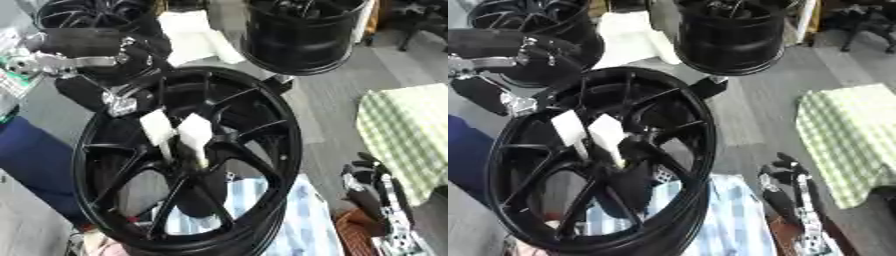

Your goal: Pull the pin out of the wheel hub.

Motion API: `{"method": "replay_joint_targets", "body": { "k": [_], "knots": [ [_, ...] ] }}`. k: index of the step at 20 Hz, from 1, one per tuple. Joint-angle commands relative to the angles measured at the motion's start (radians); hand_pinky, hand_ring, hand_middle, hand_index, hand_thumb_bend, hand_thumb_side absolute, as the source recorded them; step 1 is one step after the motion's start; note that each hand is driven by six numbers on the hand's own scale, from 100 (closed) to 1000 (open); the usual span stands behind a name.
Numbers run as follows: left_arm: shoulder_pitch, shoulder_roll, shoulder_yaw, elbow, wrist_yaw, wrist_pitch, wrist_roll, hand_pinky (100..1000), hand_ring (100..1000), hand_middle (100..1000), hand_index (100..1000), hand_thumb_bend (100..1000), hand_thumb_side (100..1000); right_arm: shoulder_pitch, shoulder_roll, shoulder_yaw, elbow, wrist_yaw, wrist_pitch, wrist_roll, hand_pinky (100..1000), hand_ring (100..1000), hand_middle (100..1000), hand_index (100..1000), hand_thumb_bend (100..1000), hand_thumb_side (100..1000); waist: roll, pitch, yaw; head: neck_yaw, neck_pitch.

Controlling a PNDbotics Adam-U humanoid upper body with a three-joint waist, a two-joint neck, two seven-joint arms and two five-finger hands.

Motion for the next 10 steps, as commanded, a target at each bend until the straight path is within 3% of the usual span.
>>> {"method": "replay_joint_targets", "body": {
  "k": [1, 10],
  "knots": [
    [-0.009, 0.009, -0.006, 0.003, -0.047, -0.349, -0.345, 492, 1000, 772, 935, 213, 760, -0.010, -0.021, 0.002, -0.009, 0.004, -0.002, 0.004, 740, 684, 724, 881, 149, 429, -0.001, -0.014, -0.003, 0.003, -0.002],
    [0.017, 0.011, -0.024, 0.023, -0.103, -0.349, -0.345, 485, 1000, 758, 920, 249, 695, -0.013, -0.020, 0.003, -0.009, 0.005, -0.003, 0.005, 740, 685, 724, 881, 151, 430, -0.001, -0.012, -0.006, 0.001, -0.002]
  ]
}}
